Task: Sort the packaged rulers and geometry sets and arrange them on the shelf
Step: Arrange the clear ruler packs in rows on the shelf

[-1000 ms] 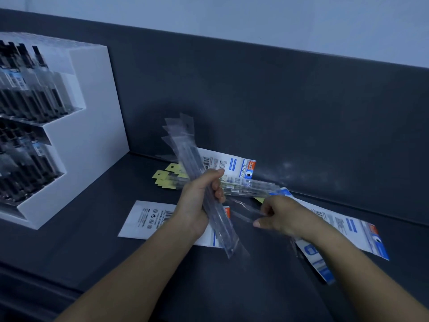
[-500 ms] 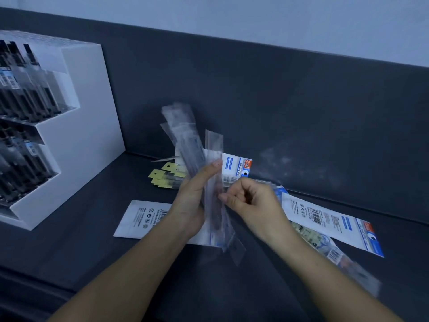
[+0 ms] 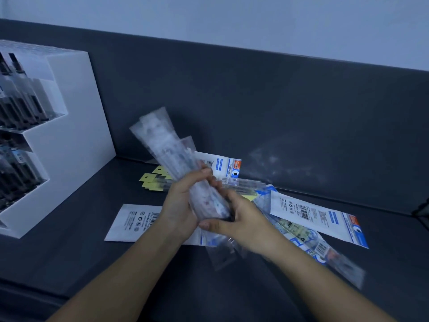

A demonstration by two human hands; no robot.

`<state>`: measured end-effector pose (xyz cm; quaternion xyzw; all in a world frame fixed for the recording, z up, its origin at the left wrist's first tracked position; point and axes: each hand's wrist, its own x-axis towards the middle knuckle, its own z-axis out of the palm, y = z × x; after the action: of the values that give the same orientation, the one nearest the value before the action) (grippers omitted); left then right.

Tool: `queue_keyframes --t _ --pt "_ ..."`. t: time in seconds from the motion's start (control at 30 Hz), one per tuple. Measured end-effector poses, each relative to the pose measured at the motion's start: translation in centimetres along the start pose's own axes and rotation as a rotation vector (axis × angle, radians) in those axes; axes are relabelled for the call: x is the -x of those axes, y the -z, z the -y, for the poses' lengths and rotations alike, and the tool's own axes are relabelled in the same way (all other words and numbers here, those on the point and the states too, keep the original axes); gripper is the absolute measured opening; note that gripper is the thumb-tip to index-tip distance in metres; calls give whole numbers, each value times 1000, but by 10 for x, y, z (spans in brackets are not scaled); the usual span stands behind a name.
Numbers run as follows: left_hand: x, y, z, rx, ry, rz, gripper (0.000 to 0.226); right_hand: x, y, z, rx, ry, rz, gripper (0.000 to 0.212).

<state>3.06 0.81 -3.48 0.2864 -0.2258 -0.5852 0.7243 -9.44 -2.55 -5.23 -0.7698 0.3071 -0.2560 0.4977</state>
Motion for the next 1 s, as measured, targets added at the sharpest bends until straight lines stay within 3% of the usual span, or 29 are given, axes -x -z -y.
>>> queue_keyframes --t 0.07,0.17,0.27,0.37,0.57,0.67,0.77,0.8,0.83,0.87,0.93,0.97,1.0 --pt "2 -1 -2 -82 -85 54 19 0 5 3 -6 -10 7 37" --pt "4 -10 -5 -217 -231 104 26 5 7 9 80 40 -61 40" --pt "6 -19 -4 -259 -330 88 36 12 11 14 389 148 -160 27" --pt "6 -19 3 -213 -323 -20 45 14 13 13 685 199 -199 31" --pt "3 -17 4 -140 -226 -141 34 15 9 14 922 144 -229 32" --pt "0 -9 -6 -201 -225 -311 72 14 19 25 1217 149 -257 40" --pt "2 5 -14 -620 -447 -553 103 18 26 17 1363 33 -42 45" --pt "3 10 -16 -903 -597 -496 107 20 28 16 1381 -5 26 44" --pt "3 15 -19 -1226 -715 -340 106 22 30 15 1381 -12 61 43" --pt "3 18 -22 -1503 -722 -104 102 23 29 10 1366 -9 95 42" --pt "4 22 -23 -1882 -322 379 91 25 28 6 1270 -62 180 42" --pt "3 29 -20 -2021 -163 532 80 27 28 4 1240 -96 221 43" --pt "2 35 -18 -2125 -115 589 65 28 29 4 1226 -111 239 41"
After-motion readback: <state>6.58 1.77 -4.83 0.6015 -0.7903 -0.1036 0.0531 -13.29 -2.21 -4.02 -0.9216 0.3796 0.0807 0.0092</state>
